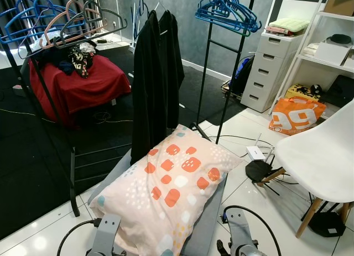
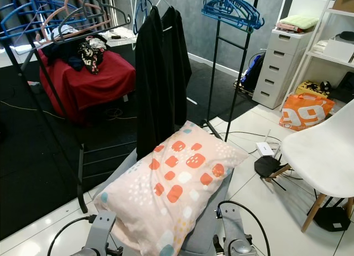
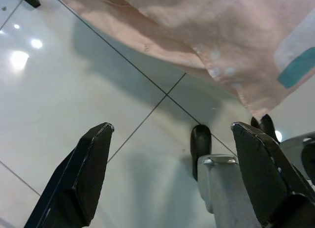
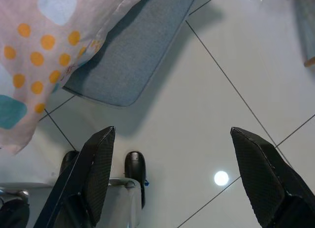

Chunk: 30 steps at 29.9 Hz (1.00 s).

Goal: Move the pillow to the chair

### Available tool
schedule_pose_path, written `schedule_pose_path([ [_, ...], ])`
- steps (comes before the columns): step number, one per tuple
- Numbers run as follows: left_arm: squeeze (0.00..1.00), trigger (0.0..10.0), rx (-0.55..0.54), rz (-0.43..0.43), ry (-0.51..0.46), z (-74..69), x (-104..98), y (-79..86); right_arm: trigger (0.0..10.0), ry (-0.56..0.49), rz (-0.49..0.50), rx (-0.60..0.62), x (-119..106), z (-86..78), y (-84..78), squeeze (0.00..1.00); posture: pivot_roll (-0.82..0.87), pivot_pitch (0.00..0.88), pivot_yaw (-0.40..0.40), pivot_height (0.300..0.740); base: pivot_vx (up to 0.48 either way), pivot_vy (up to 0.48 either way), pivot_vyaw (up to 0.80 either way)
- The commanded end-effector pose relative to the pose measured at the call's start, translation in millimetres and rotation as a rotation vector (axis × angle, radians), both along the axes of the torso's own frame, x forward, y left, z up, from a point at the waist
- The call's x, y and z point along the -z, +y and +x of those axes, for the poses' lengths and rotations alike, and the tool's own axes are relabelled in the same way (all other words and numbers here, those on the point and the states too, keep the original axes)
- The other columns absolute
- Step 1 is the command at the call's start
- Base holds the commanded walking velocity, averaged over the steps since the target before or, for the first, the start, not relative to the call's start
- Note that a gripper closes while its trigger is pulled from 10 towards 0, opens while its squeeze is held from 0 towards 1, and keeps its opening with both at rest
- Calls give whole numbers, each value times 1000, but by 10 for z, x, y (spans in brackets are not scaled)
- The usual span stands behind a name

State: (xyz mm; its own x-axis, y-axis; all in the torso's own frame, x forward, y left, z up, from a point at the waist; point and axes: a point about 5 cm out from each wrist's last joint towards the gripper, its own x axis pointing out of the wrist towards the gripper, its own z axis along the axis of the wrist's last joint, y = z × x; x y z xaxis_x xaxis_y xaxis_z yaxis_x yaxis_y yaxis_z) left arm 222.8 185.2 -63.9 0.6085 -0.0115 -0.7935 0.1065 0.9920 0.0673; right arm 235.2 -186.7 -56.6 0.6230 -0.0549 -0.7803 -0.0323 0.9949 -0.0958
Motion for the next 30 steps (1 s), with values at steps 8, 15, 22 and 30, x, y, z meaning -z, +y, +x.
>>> schedule_pose_path([
  [8,0,10000,-23,-60,-14,-22,13,-39,10000,-10,43,39,8,-16,-6,0,-117,0,-60,738,0,0,0],
  [15,0,10000,-19,-74,-17,-13,9,-60,10000,-10,42,41,3,-11,-20,0,-131,0,-69,738,0,0,0],
  [22,0,10000,-13,-79,-20,-10,5,-60,10000,-17,58,82,5,-16,-24,0,-144,0,-63,738,0,0,0],
  [30,0,10000,-46,-87,-15,-47,25,-31,10000,-30,94,120,21,-39,1,0,-147,2,-52,738,0,-480,0],
])
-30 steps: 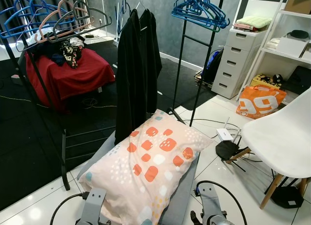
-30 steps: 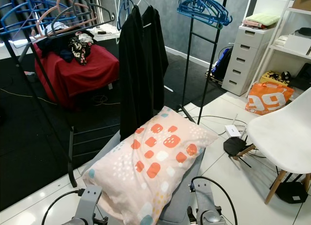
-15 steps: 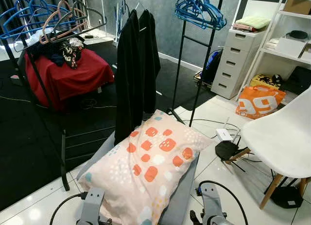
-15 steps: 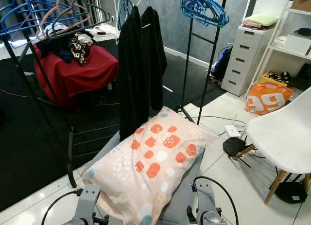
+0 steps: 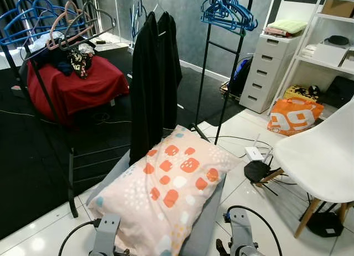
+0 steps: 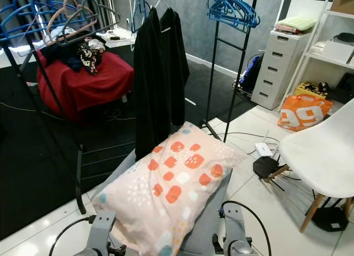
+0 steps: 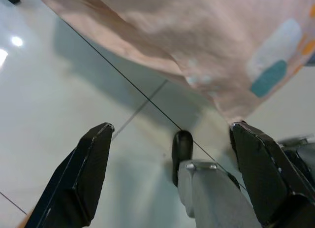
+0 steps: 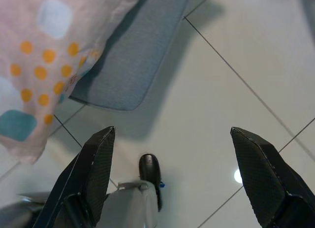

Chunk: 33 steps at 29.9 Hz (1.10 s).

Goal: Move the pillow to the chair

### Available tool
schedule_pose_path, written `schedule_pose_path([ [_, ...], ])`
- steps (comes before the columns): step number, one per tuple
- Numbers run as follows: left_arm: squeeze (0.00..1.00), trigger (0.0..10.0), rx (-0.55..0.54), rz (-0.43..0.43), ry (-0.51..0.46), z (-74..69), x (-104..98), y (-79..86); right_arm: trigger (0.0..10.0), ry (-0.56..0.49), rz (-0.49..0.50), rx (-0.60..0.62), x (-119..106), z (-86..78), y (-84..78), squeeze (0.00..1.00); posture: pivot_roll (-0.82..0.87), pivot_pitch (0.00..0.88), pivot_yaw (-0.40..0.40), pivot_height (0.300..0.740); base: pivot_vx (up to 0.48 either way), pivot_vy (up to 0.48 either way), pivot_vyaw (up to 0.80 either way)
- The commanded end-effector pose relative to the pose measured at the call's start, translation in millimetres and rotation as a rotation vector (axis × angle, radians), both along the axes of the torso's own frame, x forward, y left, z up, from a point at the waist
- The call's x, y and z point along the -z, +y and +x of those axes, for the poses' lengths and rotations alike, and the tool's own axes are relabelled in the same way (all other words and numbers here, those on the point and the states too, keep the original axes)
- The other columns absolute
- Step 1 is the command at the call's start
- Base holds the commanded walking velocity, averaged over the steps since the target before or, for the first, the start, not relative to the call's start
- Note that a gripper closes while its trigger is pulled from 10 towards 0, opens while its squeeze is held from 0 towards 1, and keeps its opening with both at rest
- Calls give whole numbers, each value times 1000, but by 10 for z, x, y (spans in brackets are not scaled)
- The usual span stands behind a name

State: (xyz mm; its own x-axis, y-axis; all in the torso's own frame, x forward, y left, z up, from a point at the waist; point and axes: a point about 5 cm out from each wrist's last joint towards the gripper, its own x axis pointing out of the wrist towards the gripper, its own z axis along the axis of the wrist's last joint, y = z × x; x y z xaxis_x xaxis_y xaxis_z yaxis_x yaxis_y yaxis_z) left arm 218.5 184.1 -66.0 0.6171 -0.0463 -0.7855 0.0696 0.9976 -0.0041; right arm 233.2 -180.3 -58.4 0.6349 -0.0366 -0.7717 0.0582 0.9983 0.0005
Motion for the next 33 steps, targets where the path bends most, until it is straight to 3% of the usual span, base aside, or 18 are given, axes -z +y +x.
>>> schedule_pose_path([
  [1,0,10000,-22,-12,-8,-6,4,-13,10000,-11,3,36,4,-21,-61,0,-146,6,-54,738,0,0,0],
  [6,0,10000,39,25,-12,16,-11,-11,10000,-18,23,31,-1,-13,-48,0,-143,5,-61,738,0,0,0],
  [7,0,10000,-14,13,-16,9,-6,-5,10000,-19,24,21,-5,-8,-50,0,-150,12,-50,738,0,0,0],
  [10,0,10000,-29,5,-18,14,-7,-17,10000,-24,29,-7,-16,6,-51,0,-155,25,-53,738,0,0,0],
  [19,0,10000,17,11,-15,33,-13,-57,10000,-20,31,-36,-25,15,-68,0,-158,10,-63,738,0,0,792],
  [25,0,10000,57,9,-13,50,-23,-81,10000,-36,22,2,-37,29,-93,0,-156,4,-60,738,0,0,281],
  [33,0,10000,59,6,-10,59,-27,-85,10000,-45,6,32,-46,39,-112,0,-168,0,-40,738,0,-414,0],
])
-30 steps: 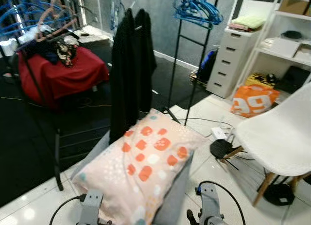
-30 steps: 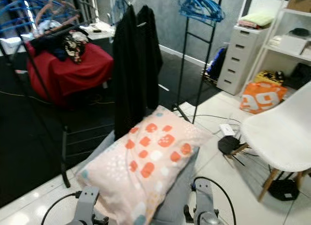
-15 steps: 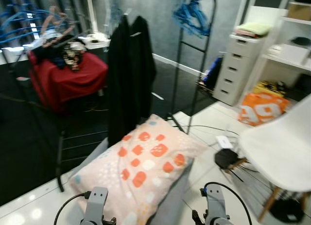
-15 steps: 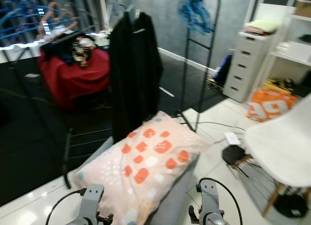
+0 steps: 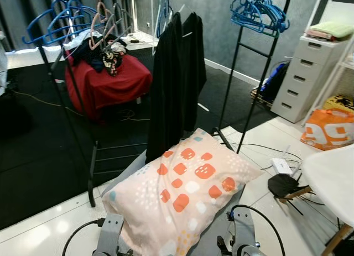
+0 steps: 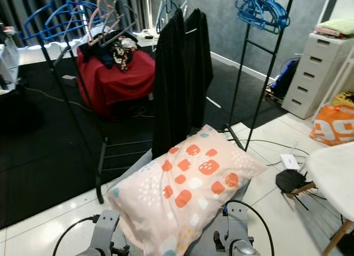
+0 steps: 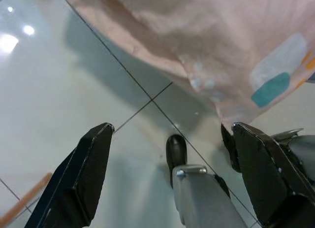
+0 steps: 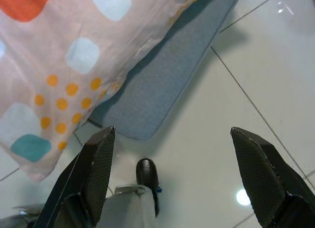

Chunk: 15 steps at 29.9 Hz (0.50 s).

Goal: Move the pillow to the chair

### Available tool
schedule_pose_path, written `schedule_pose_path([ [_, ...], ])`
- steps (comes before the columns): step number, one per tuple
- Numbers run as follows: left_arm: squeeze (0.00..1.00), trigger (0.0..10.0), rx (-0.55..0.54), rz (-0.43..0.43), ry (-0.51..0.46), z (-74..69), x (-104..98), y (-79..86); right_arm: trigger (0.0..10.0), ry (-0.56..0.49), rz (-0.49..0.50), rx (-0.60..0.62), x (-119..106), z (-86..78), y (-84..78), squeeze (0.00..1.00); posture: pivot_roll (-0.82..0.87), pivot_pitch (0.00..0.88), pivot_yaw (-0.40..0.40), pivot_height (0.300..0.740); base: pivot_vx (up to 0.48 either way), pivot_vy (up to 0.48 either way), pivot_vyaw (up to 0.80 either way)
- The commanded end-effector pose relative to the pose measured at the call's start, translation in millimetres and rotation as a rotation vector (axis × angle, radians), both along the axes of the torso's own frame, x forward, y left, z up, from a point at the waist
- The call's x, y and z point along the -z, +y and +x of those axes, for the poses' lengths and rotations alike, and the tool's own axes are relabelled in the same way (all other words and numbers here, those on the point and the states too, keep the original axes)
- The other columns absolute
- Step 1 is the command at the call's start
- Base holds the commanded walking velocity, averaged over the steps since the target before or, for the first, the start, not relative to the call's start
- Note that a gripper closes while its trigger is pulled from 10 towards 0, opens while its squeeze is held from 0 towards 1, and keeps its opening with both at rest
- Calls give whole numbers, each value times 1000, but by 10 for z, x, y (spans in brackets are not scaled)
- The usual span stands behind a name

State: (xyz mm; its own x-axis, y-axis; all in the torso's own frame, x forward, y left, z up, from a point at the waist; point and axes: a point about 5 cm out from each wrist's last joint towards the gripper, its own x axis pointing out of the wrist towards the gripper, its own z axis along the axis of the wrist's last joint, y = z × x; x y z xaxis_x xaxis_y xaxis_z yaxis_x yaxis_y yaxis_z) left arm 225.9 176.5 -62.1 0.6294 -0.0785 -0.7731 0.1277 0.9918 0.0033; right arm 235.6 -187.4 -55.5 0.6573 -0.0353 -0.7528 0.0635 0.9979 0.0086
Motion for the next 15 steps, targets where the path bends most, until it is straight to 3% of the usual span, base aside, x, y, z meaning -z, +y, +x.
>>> schedule_pose_path([
  [1,0,10000,0,0,11,-16,13,-9,10000,-16,0,26,-17,15,-41,0,-168,0,-40,738,0,-480,0],
  [4,0,10000,-35,3,4,-21,17,-9,10000,-20,6,29,-18,13,-49,0,-168,0,-38,738,0,-160,0],
  [15,0,10000,-7,8,8,-14,15,-37,10000,-16,-4,21,-21,14,-67,0,-167,0,-47,738,0,0,0],
])
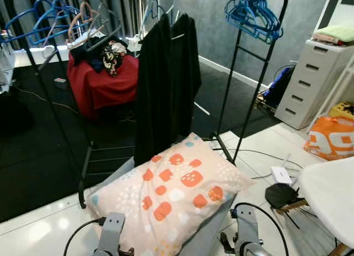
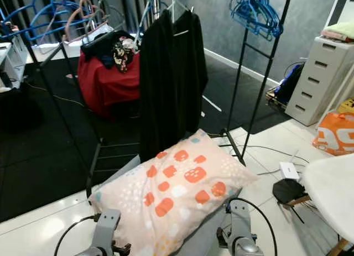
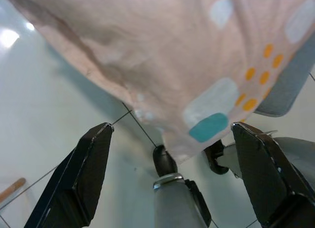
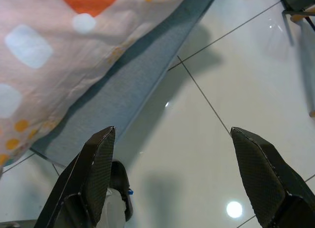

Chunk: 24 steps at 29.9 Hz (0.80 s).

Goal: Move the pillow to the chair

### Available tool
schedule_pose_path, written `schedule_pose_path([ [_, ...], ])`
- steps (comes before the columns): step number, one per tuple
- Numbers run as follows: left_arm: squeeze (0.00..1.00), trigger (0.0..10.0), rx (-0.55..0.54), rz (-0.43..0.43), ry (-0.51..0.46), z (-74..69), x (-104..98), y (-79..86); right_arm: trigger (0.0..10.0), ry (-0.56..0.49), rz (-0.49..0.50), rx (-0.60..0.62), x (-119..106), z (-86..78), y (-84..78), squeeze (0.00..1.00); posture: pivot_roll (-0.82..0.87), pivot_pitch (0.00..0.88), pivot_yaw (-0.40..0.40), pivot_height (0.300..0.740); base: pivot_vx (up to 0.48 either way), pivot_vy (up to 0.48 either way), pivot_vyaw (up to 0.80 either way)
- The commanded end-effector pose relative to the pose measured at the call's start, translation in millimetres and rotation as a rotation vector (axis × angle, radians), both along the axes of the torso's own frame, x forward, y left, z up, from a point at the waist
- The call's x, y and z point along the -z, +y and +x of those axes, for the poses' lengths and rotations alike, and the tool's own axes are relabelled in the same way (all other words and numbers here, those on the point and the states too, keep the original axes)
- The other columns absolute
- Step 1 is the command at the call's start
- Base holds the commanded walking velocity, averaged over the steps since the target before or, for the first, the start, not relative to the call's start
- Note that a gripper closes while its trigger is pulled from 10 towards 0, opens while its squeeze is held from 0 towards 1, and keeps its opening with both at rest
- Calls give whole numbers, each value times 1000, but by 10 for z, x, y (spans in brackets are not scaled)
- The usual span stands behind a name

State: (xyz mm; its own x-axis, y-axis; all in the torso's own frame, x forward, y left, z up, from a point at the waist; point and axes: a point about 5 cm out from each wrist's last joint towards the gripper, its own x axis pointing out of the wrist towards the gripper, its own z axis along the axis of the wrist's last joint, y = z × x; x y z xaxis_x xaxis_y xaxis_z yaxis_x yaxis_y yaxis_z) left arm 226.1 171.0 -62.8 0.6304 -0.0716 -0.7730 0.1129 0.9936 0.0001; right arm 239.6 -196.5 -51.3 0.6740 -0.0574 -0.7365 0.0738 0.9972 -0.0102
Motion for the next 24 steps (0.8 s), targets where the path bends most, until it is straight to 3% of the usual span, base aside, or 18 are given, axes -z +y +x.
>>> schedule_pose_path([
  [1,0,10000,6,13,7,-13,7,19,10000,7,17,11,21,-25,24,0,-167,0,-47,738,0,0,0],
  [3,0,10000,-10,-10,9,-18,10,13,10000,7,20,12,21,-24,27,0,-169,0,-47,738,0,0,0],
  [8,0,10000,23,9,18,-19,12,13,10000,1,40,24,23,-27,33,0,-172,0,-43,738,0,-469,0],
  [12,0,10000,-11,7,19,-30,20,19,10000,-1,45,33,25,-32,28,0,-173,0,-42,738,0,-472,0],
  [17,0,10000,-5,23,4,-17,12,6,10000,-25,110,125,27,-41,14,0,-155,0,-74,738,0,0,0],
  [22,0,10000,-36,20,-15,-17,6,32,10000,-66,224,95,11,-19,93,0,-163,0,-57,729,0,0,0],
  [24,0,10000,-110,-2,-44,-24,4,52,10000,-217,270,42,-487,556,-65,0,-165,0,-48,719,0,0,0],
])
